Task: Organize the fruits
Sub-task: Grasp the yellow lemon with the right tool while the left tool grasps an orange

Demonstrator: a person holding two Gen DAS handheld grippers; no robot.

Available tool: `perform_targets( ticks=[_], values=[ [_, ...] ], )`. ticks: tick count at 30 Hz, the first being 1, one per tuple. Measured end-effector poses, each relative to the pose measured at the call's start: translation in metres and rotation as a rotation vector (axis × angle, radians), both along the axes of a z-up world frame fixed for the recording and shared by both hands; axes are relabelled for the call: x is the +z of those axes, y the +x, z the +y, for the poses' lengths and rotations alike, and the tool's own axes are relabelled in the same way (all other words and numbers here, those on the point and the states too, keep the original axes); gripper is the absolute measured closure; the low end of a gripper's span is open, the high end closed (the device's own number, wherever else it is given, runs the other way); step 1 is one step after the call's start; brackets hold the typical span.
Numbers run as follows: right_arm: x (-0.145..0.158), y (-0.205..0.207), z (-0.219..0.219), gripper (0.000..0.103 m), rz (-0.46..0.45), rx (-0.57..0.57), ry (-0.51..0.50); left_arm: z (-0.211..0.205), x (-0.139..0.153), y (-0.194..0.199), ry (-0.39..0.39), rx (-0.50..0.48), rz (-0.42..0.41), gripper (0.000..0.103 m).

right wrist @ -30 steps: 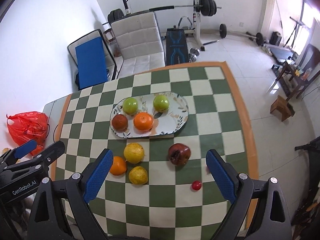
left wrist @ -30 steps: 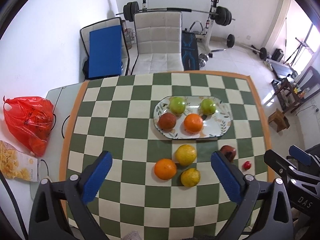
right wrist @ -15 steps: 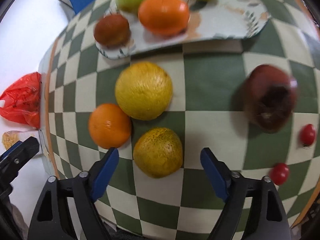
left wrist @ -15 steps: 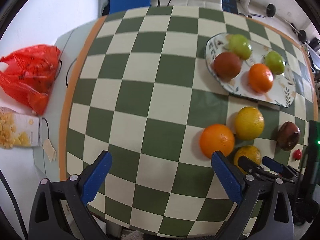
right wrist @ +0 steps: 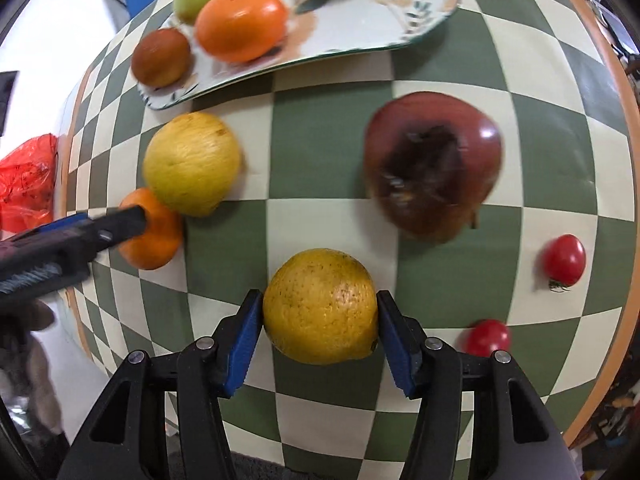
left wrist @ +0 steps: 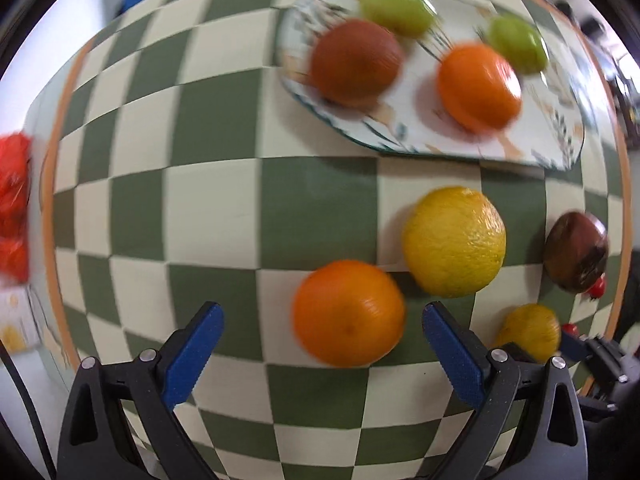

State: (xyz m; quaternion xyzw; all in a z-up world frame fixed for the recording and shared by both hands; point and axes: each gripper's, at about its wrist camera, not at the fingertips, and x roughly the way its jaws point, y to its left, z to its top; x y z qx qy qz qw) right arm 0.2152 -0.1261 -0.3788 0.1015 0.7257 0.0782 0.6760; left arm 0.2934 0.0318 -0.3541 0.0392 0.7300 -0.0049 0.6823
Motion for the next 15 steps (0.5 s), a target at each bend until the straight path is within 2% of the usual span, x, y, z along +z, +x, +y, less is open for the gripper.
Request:
perform_targets(
  ticks=[1,2,3,6,15],
  values=[
    [-0.001,0.0,0.0,0.044,-0.002,0.002,-0.003,-0.005,-0.005,0.0,0.0,-0.019,0.009,0.017],
    [0.0,0.001,0.002,0.044,-0.004,0.004,-0.004,-0.008,-0.009,-0.001,-0.005,-0.034,0.019,0.033],
    [-0.001,0.0,0.003,0.044,-0.004,0.002,-0.005,-0.011,-0.013,-0.003,-0.011,-0.043,0.028,0.04],
    [-0.002,0.0,0.01,0.044,-0.012,0.01,-0.015,-0.013,-0.013,-0.009,-0.008,-0.045,0.015,0.04],
    [0.006,0.013,0.017,0.044,0.0,0.054,0.024,-0.001,-0.016,-0.05,-0.078,0.064,0.042,0.04]
  ],
)
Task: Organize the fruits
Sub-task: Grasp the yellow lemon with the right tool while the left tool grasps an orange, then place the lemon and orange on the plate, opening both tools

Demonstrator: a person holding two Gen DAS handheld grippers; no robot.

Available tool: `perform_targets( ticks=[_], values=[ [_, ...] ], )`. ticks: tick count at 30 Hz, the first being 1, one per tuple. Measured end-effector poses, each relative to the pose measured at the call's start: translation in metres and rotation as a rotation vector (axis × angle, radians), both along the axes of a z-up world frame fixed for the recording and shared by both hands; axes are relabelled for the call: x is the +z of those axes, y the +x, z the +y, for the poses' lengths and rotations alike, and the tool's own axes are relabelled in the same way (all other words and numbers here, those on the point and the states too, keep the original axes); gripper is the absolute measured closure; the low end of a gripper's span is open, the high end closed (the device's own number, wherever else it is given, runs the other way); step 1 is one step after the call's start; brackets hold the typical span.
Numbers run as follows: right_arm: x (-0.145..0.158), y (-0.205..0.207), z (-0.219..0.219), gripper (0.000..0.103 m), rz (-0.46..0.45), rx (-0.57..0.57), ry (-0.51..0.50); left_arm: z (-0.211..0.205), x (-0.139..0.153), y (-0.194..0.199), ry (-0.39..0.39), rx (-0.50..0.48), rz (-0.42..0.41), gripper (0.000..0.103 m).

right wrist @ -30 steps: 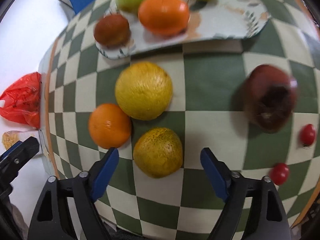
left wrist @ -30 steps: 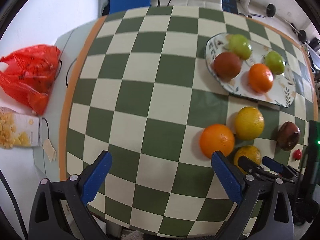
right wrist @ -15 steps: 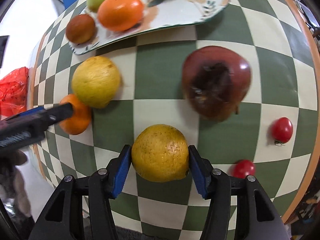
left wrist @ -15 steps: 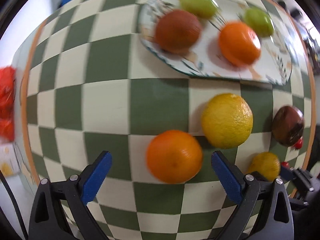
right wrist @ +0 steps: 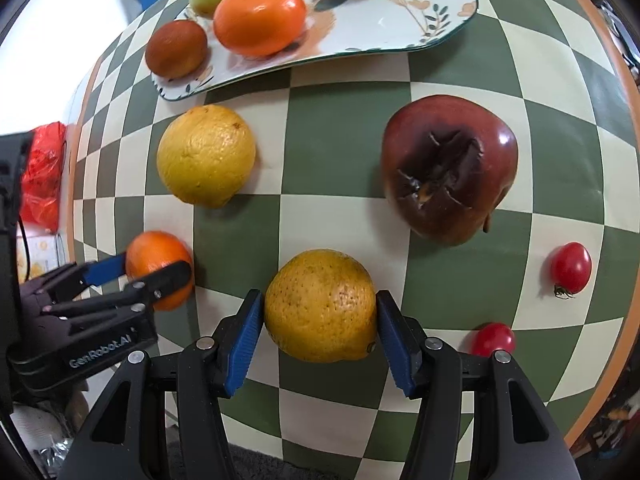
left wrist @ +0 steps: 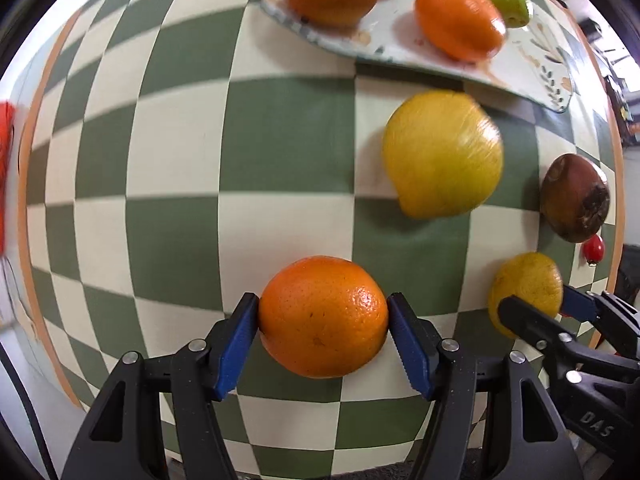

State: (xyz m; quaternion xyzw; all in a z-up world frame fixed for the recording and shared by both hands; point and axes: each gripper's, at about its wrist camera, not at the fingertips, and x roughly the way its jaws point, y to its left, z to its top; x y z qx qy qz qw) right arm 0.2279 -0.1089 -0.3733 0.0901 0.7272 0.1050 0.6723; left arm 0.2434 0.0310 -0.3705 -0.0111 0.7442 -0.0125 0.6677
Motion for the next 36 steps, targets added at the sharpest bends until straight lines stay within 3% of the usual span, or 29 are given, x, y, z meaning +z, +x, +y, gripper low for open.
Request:
perform_targets(
  ticks=[11,17,23,25,29,33,36],
  values=[
    [0.005,0.002,-0.002,0.045,-0.003,0.02,0.0,0.002,0.019,0.005,0.002,0.01,-0.035,0.04],
    [0.025,0.007,-0.008,0.045,-0.031,-0.009,0.064,0.004,0.064,0.009,-0.048,0.01,-0.091,0.04],
    [0.071,0.028,-0.05,0.045,-0.09,-0.153,0.211,-0.008,0.131,0.038,-0.161,0.036,-0.199,0.04],
    [0.086,0.05,-0.073,0.045,-0.109,-0.221,0.273,-0.018,0.139,0.06,-0.203,0.054,-0.217,0.04],
    [0.09,0.103,-0.106,0.045,-0.126,-0.3,0.309,-0.04,0.124,0.101,-0.315,0.134,-0.161,0.04],
    [0.068,0.159,-0.122,0.045,-0.094,-0.31,0.262,-0.059,0.086,0.13,-0.376,0.221,-0.053,0.04],
    [0.049,0.185,-0.127,0.045,-0.061,-0.29,0.212,-0.072,0.06,0.144,-0.381,0.261,0.009,0.04]
  ],
)
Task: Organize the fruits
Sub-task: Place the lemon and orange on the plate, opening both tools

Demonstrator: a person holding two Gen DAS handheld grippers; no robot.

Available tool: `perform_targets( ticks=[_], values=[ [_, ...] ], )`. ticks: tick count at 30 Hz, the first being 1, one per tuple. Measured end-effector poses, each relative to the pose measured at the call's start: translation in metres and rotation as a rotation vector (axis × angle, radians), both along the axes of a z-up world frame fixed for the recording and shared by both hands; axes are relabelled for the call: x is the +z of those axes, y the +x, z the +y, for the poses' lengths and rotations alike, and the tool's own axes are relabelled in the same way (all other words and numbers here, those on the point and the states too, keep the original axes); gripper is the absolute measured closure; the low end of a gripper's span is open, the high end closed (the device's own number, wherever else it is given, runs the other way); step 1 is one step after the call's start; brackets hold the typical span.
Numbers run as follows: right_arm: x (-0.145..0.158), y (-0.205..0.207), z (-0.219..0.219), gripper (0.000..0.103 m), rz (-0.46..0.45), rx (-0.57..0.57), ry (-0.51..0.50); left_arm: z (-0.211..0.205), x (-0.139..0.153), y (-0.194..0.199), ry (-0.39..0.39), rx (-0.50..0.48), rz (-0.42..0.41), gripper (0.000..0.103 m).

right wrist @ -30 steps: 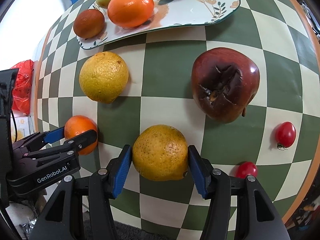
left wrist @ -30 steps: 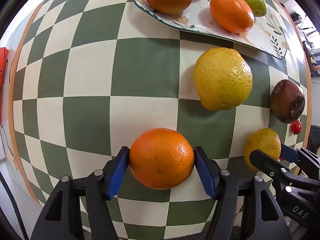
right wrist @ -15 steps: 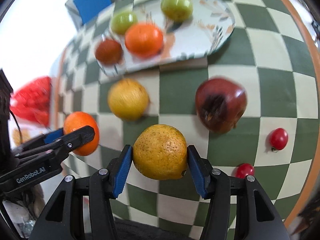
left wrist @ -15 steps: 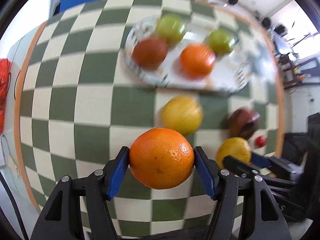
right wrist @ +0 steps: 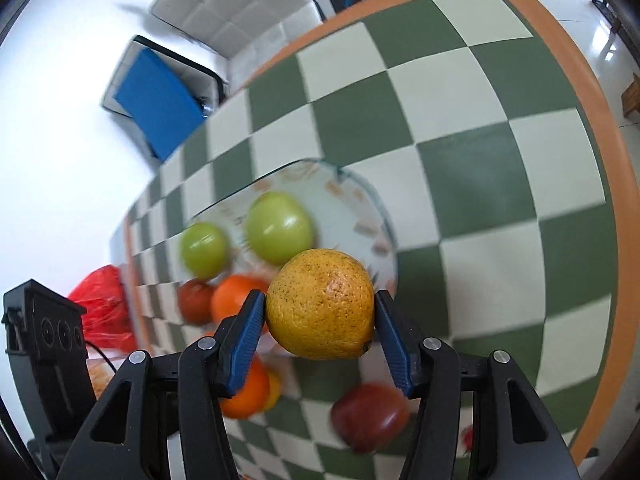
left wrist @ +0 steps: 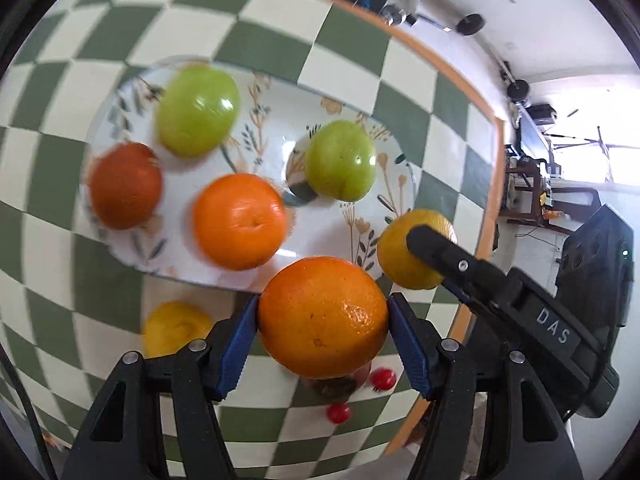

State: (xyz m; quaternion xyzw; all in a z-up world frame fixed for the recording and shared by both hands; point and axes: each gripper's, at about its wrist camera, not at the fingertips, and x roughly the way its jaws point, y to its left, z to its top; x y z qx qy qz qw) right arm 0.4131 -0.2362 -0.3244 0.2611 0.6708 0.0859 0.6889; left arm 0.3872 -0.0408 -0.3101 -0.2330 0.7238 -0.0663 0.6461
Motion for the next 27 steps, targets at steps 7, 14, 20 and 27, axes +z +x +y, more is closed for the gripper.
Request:
perform_targets(
  ticks=[7,14,20,27],
  values=[
    [-0.027,0.016,-0.007,0.044,0.051,0.02,-0.012,-0.012,-0.02,0.014,0.013,0.01,0.054,0.04],
    [-0.021,0.018,-0.005,0.028,0.048,0.023,-0.024,-0.016,-0.009,0.017,0.037,-0.034,0.013,0.03],
    [0.0,0.013,-0.006,0.026,0.014,0.031,-0.082,-0.004,0.008,0.01,0.089,-0.066,-0.038,0.014],
    [0.03,-0.013,0.017,0.011,-0.067,0.123,-0.303,0.025,0.035,-0.007,0.34,-0.158,-0.172,0.007]
  ],
)
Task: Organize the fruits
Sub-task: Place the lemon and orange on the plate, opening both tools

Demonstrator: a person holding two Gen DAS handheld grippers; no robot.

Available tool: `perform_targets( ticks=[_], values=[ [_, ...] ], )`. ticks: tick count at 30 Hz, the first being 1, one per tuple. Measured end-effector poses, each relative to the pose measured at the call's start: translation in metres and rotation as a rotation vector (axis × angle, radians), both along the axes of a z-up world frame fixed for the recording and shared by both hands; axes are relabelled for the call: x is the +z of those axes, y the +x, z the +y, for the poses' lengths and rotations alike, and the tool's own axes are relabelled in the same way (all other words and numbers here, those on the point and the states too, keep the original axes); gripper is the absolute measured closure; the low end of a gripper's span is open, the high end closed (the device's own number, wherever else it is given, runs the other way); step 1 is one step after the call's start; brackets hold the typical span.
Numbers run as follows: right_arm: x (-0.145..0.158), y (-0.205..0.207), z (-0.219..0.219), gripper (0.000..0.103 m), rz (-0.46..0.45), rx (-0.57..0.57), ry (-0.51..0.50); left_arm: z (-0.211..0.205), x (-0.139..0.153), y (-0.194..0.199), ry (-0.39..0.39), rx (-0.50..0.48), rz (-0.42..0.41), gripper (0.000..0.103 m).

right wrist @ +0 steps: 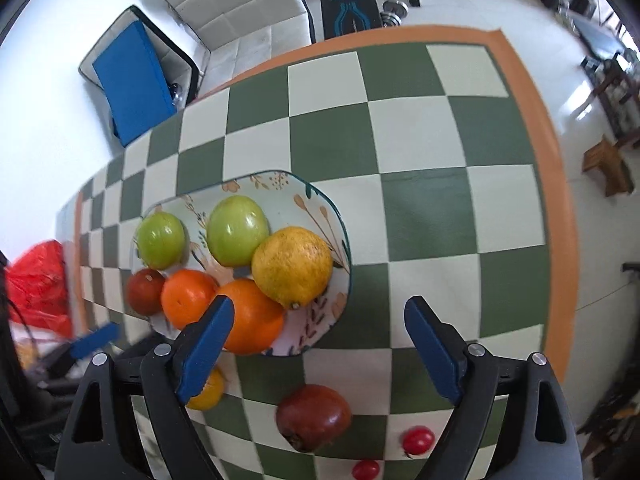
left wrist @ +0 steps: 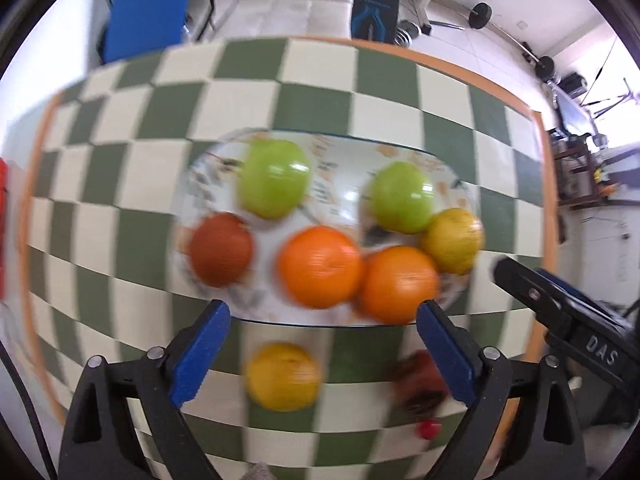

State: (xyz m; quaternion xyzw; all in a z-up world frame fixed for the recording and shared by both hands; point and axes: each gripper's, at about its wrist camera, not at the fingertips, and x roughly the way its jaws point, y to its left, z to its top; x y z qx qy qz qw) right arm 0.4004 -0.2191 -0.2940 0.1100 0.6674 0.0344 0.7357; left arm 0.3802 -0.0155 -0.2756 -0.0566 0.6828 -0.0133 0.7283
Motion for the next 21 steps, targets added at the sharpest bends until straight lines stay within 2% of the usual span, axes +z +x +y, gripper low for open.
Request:
perform_targets(
  ticks=[2,6,11,21],
  values=[
    [0.007,-0.012,0.008,0.008,-0.021,0.027,-0.06,0.01,0.002,-0.003,0.053,-0.004,-0.023,0.007],
    [0.02,-0.035,0.024,0.008,-0.061,0.054,-0.132,0.029,0.01,-0.014,0.093,0.004,-0.059,0.007],
    [0.041,-0.06,0.032,0.008,-0.108,0.046,-0.151,0.036,0.031,-0.028,0.134,0.005,-0.12,0.007],
    [0.109,-0.106,0.04,0.008,-0.237,0.052,-0.197,0.037,0.097,-0.075,0.136,-0.009,-0.26,0.007]
  ],
)
